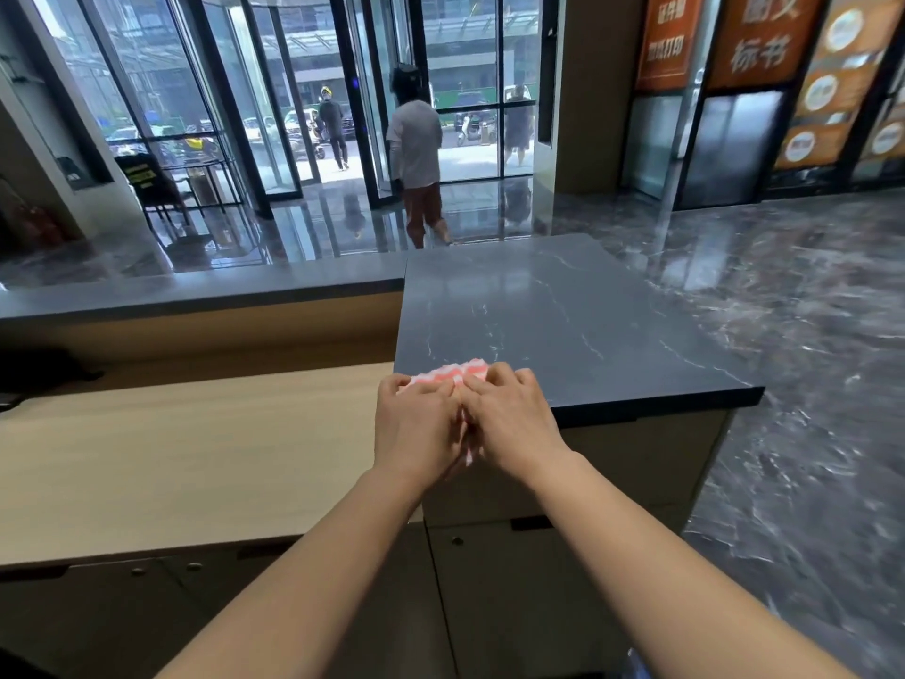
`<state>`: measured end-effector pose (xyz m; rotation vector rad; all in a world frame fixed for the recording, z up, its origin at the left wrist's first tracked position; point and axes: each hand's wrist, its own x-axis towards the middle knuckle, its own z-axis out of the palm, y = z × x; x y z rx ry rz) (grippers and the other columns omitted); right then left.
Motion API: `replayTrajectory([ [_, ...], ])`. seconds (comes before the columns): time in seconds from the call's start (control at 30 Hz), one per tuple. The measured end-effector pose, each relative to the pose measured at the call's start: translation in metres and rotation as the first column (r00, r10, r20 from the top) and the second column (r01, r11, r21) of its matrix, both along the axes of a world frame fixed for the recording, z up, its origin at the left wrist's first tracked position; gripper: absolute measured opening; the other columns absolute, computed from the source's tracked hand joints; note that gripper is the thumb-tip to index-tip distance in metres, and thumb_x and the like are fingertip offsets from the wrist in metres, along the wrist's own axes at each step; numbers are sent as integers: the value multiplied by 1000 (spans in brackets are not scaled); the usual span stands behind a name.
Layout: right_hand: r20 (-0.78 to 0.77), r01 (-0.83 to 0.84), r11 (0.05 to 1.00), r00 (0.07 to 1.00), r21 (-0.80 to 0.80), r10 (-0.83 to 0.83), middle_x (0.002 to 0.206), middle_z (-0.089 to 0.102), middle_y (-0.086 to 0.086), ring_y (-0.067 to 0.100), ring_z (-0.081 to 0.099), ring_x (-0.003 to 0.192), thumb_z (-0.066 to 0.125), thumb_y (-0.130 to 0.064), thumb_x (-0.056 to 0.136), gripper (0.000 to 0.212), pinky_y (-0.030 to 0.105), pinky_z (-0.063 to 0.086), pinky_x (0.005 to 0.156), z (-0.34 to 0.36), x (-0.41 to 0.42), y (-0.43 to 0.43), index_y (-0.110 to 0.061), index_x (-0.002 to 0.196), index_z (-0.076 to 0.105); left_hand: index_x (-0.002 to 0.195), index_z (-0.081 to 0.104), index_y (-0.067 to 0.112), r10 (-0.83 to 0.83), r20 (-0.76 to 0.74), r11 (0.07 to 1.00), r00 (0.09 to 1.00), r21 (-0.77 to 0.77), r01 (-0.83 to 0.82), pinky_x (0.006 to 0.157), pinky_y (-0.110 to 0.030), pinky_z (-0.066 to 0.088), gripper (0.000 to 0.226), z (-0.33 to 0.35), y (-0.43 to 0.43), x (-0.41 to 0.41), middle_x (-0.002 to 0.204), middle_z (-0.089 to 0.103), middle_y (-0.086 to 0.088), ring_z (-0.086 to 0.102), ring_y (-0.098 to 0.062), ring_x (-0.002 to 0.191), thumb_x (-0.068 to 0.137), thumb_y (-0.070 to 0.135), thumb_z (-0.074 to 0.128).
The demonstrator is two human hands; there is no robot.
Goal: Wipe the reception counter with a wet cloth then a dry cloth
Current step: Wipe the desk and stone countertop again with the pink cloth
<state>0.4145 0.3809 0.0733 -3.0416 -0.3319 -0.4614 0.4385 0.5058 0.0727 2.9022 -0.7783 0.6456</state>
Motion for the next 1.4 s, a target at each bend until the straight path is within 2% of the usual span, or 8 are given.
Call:
replayTrajectory([
  [0.2, -49, 137, 991, 989, -1, -137, 123, 56, -12, 21, 36, 119, 76, -41, 74, 59, 32, 29, 92, 5, -19, -52, -26, 126, 54, 86, 69, 26, -52, -39, 997, 998, 59, 54, 102, -32, 25, 14, 5, -63, -8, 89, 69, 7, 58, -13, 96, 81, 38, 64],
  [0.4, 17, 265, 961, 964, 75, -267, 111, 60, -15, 20, 38, 110, 66, -20, 77, 37, 32, 27, 84, -4, -33, -106, -30, 112, 59, 77, 65, 25, -122, -48, 988, 991, 93, 126, 99, -30, 25, 10, 4, -123, -11, 82, 68, 4, 58, -17, 85, 79, 34, 62],
  [0.7, 189, 348, 918, 904, 192, -383, 89, 65, -15, 28, 50, 84, 75, -11, 65, 37, 34, 28, 69, -18, -50, -182, -29, 97, 69, 82, 63, 26, -220, -53, 963, 974, 149, 225, 95, -33, 31, 8, 5, -206, -20, 81, 68, 3, 59, -20, 81, 81, 26, 55],
  [0.93, 103, 492, 851, 852, 182, -514, 96, 63, -8, 25, 44, 100, 64, -14, 79, 39, 30, 10, 69, -8, -64, -222, -33, 113, 63, 83, 65, 26, -306, -75, 943, 949, 115, 313, 96, -34, 31, 10, 8, -256, -25, 84, 68, 2, 60, -20, 87, 82, 25, 55],
  [1.03, 71, 496, 849, 854, 182, -515, 102, 64, -5, 27, 45, 107, 64, -14, 80, 45, 32, 18, 76, -2, -63, -225, -33, 120, 61, 88, 65, 27, -328, -64, 939, 943, 87, 333, 100, -34, 28, 10, 4, -264, -22, 87, 68, 3, 60, -20, 93, 82, 26, 57],
  [1.13, 99, 499, 845, 847, 194, -523, 93, 66, 1, 32, 55, 91, 78, -7, 64, 47, 40, 37, 77, -7, -60, -219, -25, 107, 71, 92, 66, 28, -341, -62, 937, 938, 64, 345, 111, -35, 17, 12, 2, -258, -19, 91, 69, 5, 59, -19, 100, 84, 30, 58],
  [1.27, 50, 530, 818, 832, 222, -553, 102, 49, 3, 24, 33, 87, 64, -20, 85, 34, 31, 29, 82, -6, -56, -202, -29, 118, 64, 88, 66, 29, -327, -80, 942, 942, 46, 331, 114, -36, 9, 11, 2, -236, -15, 94, 67, 6, 59, -18, 102, 84, 31, 56],
  [1.4, 71, 465, 845, 865, 265, -497, 75, 28, -13, 30, 48, 98, 64, -17, 83, 19, 32, 27, 78, -4, -50, -165, -24, 100, 68, 91, 67, 30, -304, -69, 951, 950, 47, 307, 111, -36, 3, 17, -5, -200, -5, 99, 68, 8, 58, -16, 104, 78, 37, 59],
])
